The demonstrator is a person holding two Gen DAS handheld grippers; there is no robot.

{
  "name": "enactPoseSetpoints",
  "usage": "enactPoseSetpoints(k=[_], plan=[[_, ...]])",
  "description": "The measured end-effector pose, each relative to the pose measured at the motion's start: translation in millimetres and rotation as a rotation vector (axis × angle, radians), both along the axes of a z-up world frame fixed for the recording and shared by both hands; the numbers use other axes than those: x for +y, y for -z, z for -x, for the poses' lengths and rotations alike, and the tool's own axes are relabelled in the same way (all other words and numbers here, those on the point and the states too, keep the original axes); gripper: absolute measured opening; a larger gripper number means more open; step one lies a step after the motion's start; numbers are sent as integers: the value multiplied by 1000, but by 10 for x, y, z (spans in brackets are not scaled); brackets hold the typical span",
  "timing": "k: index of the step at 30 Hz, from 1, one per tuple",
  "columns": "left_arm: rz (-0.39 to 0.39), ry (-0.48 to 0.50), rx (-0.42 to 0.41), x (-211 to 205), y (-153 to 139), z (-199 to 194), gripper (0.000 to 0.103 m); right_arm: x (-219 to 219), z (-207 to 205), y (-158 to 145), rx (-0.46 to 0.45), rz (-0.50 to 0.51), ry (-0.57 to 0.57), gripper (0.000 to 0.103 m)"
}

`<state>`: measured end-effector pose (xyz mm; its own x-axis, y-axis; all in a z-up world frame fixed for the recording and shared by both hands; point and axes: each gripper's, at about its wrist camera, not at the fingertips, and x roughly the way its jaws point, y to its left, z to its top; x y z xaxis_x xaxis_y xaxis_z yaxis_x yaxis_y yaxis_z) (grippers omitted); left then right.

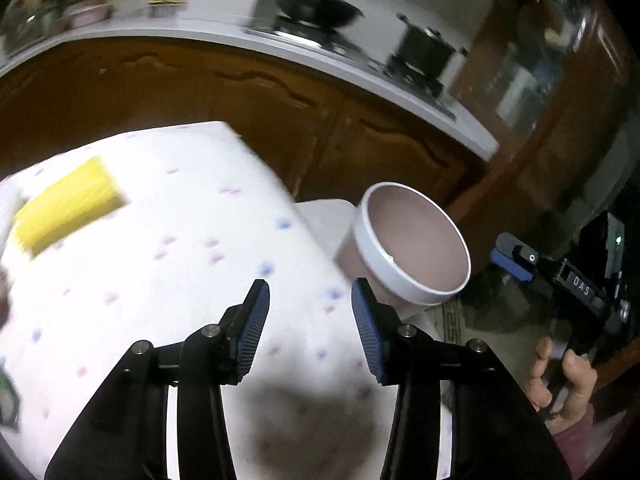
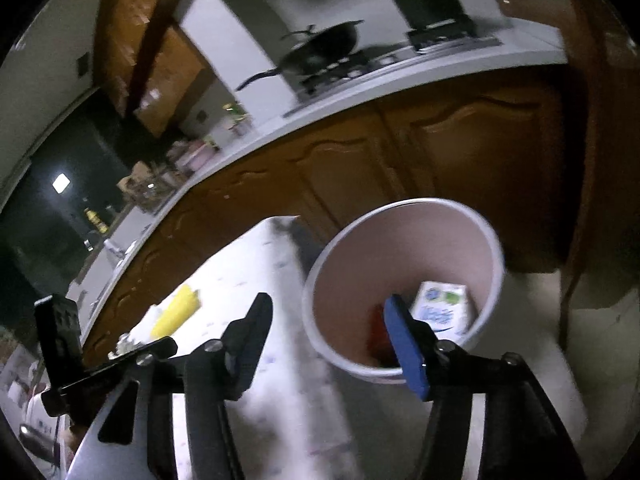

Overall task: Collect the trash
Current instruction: 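Move both tools back over the table toward the remaining trash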

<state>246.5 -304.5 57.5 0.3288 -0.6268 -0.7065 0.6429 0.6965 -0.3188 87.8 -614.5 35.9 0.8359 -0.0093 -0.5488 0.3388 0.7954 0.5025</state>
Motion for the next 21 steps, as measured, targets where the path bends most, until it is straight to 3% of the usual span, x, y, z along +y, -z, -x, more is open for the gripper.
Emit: enactPoseSetpoints(k=[10, 21], plan=[[-11, -209, -34, 1481, 8, 95, 49, 1111, -351, -20, -3, -2, -217, 76], [-19, -376, -53, 2554, 14, 61, 50, 2144, -781, 61, 42, 29, -425, 76]])
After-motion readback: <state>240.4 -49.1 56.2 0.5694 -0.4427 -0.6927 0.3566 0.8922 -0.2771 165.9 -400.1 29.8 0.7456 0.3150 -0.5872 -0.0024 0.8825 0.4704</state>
